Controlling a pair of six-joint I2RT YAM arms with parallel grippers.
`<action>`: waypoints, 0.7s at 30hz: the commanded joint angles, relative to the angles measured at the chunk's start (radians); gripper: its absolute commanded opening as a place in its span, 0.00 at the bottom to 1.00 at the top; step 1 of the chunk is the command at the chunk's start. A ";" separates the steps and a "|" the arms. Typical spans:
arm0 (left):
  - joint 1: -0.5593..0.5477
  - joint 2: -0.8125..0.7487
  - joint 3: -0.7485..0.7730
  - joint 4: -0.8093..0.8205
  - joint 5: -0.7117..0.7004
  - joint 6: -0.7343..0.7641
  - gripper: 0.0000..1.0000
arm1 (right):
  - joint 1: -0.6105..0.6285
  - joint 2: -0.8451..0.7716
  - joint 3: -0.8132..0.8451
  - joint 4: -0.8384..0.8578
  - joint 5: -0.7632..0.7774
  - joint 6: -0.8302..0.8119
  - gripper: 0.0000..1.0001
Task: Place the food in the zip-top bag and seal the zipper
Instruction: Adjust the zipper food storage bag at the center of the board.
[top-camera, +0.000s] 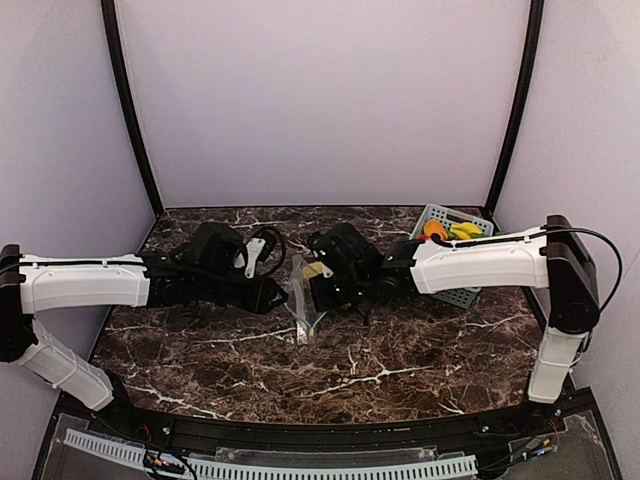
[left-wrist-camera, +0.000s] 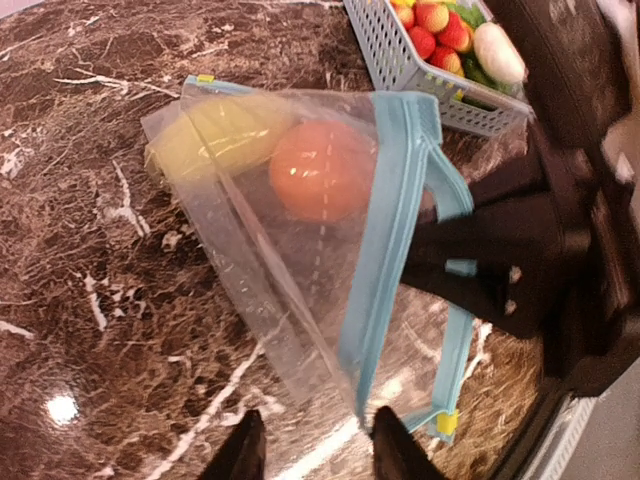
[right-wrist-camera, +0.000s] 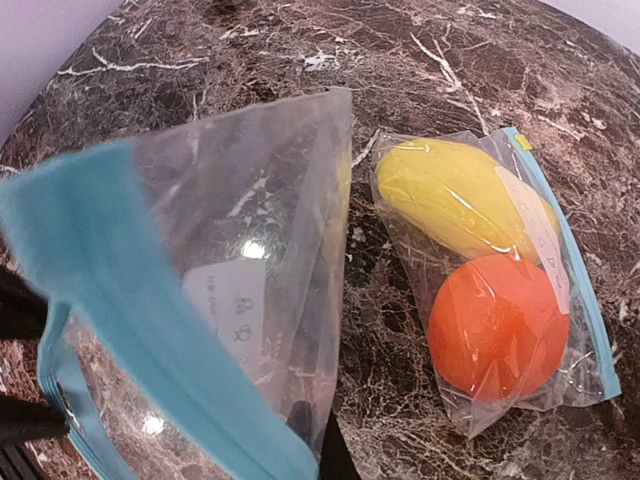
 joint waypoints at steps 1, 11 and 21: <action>0.005 -0.025 0.120 -0.043 0.071 0.106 0.50 | 0.031 -0.015 0.079 -0.118 0.013 -0.083 0.00; 0.005 -0.007 0.275 -0.175 0.066 0.336 0.88 | 0.056 -0.015 0.119 -0.167 -0.004 -0.088 0.00; 0.012 -0.019 0.251 -0.191 0.113 0.442 0.91 | 0.055 -0.051 0.117 -0.153 -0.111 -0.107 0.00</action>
